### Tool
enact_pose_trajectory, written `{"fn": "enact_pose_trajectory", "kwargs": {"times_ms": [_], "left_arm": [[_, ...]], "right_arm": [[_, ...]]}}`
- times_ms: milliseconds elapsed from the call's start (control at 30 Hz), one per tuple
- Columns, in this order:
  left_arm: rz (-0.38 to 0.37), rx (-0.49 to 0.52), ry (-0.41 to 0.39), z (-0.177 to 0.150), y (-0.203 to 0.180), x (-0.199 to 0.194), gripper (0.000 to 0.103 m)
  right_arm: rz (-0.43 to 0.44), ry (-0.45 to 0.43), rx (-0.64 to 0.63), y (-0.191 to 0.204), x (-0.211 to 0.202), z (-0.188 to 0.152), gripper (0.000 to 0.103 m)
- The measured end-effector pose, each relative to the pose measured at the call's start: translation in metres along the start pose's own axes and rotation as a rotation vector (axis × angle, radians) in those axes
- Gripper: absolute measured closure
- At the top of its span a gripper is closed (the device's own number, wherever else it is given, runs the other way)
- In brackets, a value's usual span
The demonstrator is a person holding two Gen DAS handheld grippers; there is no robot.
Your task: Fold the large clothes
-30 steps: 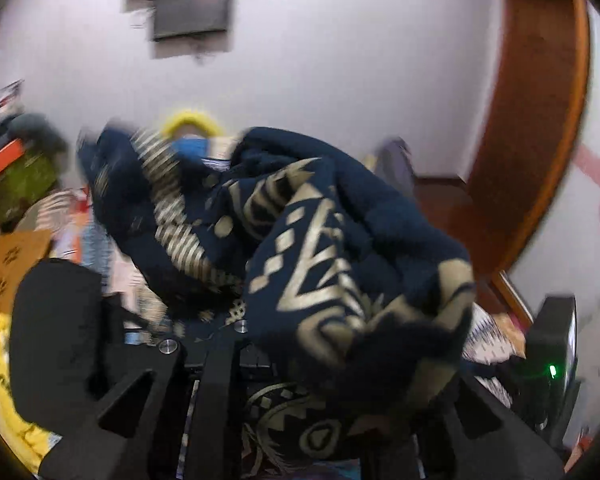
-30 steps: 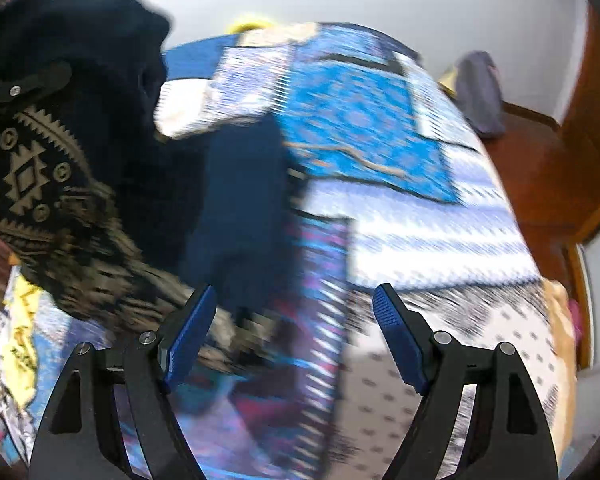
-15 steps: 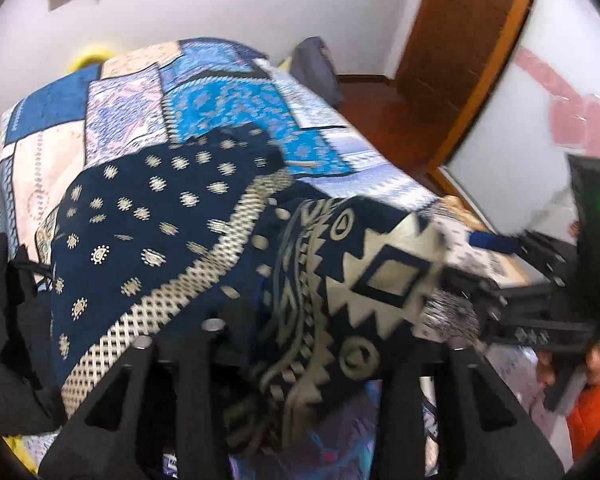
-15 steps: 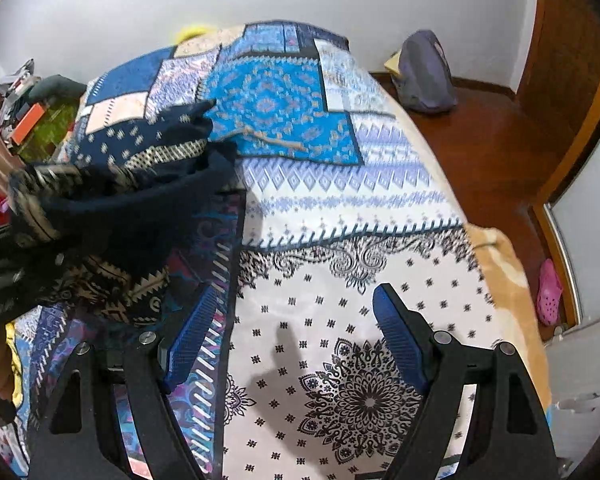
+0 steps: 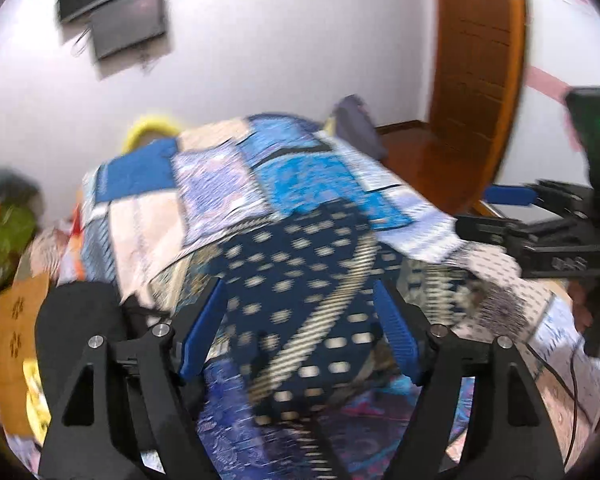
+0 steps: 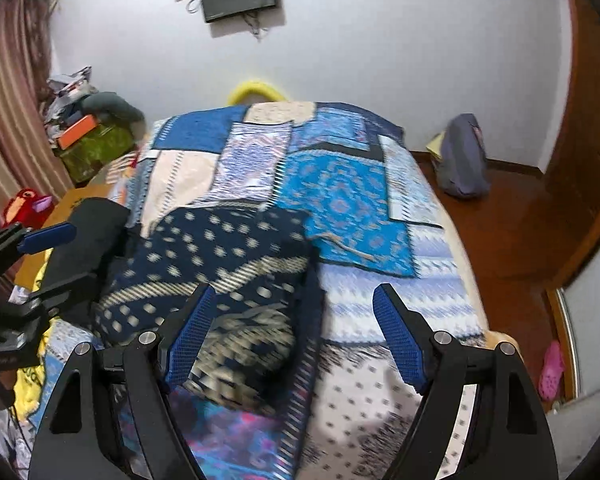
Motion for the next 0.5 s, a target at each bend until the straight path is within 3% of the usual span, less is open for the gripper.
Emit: {"fn": "enact_pose_trajectory", "kwargs": {"times_ms": [133, 233, 300, 367, 500], "left_arm": [[0.008, -0.129, 0.09, -0.022, 0.033, 0.028, 0.029], [-0.007, -0.187, 0.175, -0.051, 0.04, 0.055, 0.028], [-0.021, -0.201, 0.17, -0.066, 0.039, 0.057, 0.026], [-0.012, -0.191, 0.164, -0.08, 0.038, 0.058, 0.016], [0.018, -0.158, 0.15, -0.099, 0.037, 0.054, 0.013]], "right_arm": [[0.064, 0.077, -0.013, 0.021, 0.033, -0.014, 0.025], [0.048, 0.15, -0.011, 0.023, 0.056, -0.035, 0.025], [0.021, 0.202, -0.019, 0.019, 0.074, -0.058, 0.025], [0.007, 0.238, -0.027, 0.013, 0.082, -0.077, 0.025], [0.014, 0.272, -0.039, 0.004, 0.08, -0.101, 0.025]]}}
Point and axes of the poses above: each gripper's, at about its wrist camera, not at the fingertips, and x roughly the way its jaws point, y to its left, z to its top, the point moved 7 cm from there along x, roughly the way its jaws point, and after that the axes turned 2 degrees about -z, right-handed, at the moved point
